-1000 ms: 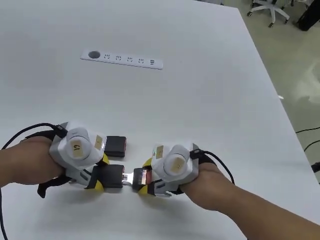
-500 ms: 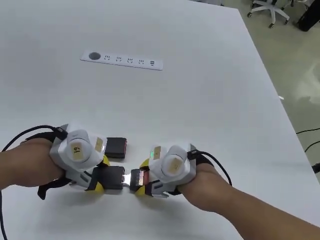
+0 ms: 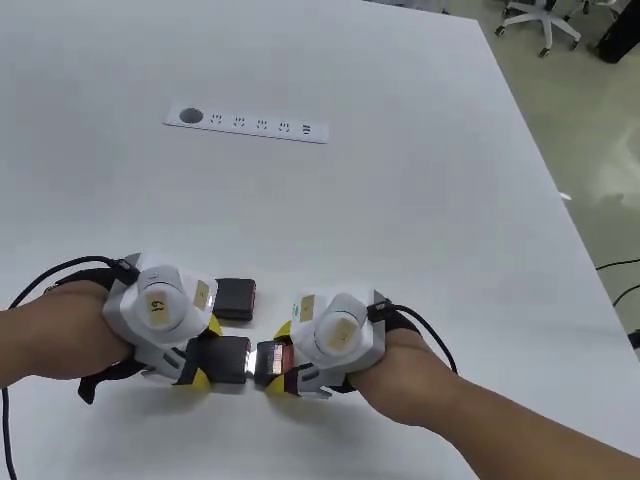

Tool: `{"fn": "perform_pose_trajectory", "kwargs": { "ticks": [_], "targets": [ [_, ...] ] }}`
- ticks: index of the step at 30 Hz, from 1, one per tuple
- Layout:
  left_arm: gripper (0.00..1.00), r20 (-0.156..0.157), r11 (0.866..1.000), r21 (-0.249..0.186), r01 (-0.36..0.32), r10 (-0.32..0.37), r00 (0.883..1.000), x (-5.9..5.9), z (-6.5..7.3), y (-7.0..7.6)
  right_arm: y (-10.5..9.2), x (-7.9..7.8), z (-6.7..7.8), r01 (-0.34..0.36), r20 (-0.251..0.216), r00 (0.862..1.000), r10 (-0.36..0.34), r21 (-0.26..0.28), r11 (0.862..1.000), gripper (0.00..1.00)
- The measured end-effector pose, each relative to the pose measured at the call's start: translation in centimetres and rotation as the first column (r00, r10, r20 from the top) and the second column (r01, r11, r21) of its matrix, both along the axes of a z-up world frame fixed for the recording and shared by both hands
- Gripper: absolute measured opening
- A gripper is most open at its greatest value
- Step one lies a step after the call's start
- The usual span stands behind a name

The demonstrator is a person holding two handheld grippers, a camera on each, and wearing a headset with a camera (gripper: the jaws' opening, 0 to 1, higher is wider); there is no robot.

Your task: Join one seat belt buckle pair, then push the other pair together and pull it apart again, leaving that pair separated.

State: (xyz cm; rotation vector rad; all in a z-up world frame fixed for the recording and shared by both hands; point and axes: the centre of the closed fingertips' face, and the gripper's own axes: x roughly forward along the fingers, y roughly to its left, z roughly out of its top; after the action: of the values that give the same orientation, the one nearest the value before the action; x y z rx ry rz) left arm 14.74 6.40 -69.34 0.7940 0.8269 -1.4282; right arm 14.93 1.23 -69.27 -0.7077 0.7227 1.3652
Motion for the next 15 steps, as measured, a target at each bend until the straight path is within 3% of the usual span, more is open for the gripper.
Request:
{"fn": "perform_pose_trajectory", "kwargs": {
  "ticks": [4, 8, 15],
  "targets": [
    [0.33, 0.002, 1.000, 0.008, 0.002, -0.002, 1.000, 0.04, -0.05, -0.02, 0.06, -0.46, 0.85, -0.006, 0.003, 1.000, 0.006, 0.004, 1.000, 0.31],
    [0.33, 0.001, 1.000, 0.007, 0.001, -0.001, 1.000, 0.04, -0.06, -0.04, 0.10, -0.25, 0.12, -0.009, -0.010, 1.000, 0.009, 0.006, 1.000, 0.31],
    [0.33, 0.001, 1.000, 0.013, -0.002, 0.002, 1.000, 0.07, -0.17, -0.05, 0.01, -0.22, 0.29, -0.010, -0.004, 1.000, 0.010, 0.009, 1.000, 0.31]
  ]
}}
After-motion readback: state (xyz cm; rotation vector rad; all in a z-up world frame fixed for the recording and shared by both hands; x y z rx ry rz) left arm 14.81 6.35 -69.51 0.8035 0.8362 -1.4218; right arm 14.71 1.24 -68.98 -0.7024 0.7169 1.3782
